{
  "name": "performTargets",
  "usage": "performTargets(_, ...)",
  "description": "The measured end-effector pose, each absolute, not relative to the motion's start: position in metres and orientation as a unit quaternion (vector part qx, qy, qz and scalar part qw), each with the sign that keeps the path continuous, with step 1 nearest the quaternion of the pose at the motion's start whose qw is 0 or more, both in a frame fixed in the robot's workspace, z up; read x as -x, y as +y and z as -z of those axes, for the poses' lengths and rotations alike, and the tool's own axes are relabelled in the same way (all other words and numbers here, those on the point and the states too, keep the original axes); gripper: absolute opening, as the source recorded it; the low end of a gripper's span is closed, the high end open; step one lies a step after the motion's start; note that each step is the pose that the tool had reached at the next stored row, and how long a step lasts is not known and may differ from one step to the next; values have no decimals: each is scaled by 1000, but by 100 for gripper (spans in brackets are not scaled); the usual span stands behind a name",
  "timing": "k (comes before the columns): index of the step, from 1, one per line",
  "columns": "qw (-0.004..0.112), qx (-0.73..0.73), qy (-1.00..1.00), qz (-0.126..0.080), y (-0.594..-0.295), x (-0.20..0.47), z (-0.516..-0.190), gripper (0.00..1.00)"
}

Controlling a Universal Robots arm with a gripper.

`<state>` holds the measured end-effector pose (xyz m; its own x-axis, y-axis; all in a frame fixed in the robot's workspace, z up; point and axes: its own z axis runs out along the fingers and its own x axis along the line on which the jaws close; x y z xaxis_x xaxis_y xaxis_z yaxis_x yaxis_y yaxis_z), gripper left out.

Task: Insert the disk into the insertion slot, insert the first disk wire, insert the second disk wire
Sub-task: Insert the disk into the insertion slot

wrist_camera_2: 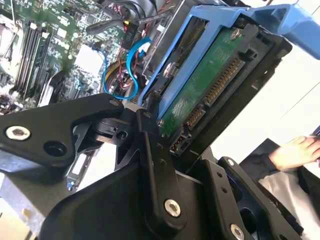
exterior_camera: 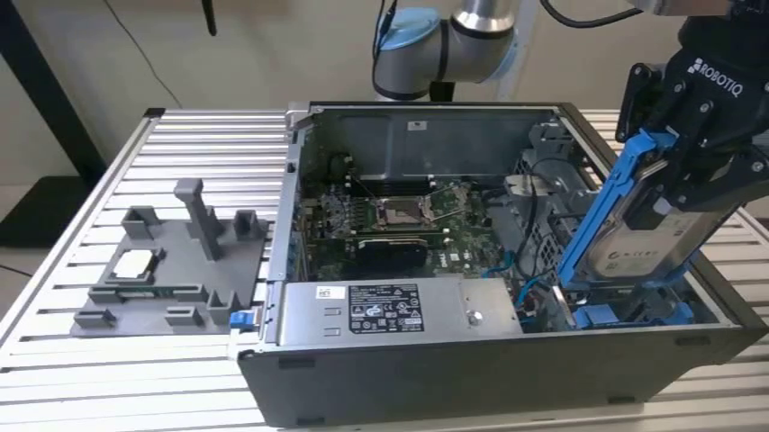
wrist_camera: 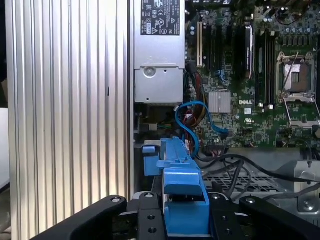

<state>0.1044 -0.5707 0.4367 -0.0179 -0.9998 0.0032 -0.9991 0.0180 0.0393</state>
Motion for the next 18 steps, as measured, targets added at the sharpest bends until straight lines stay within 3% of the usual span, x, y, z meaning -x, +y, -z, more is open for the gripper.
performTargets(18,15,-708,-706,13,-571,-115,-418,33)
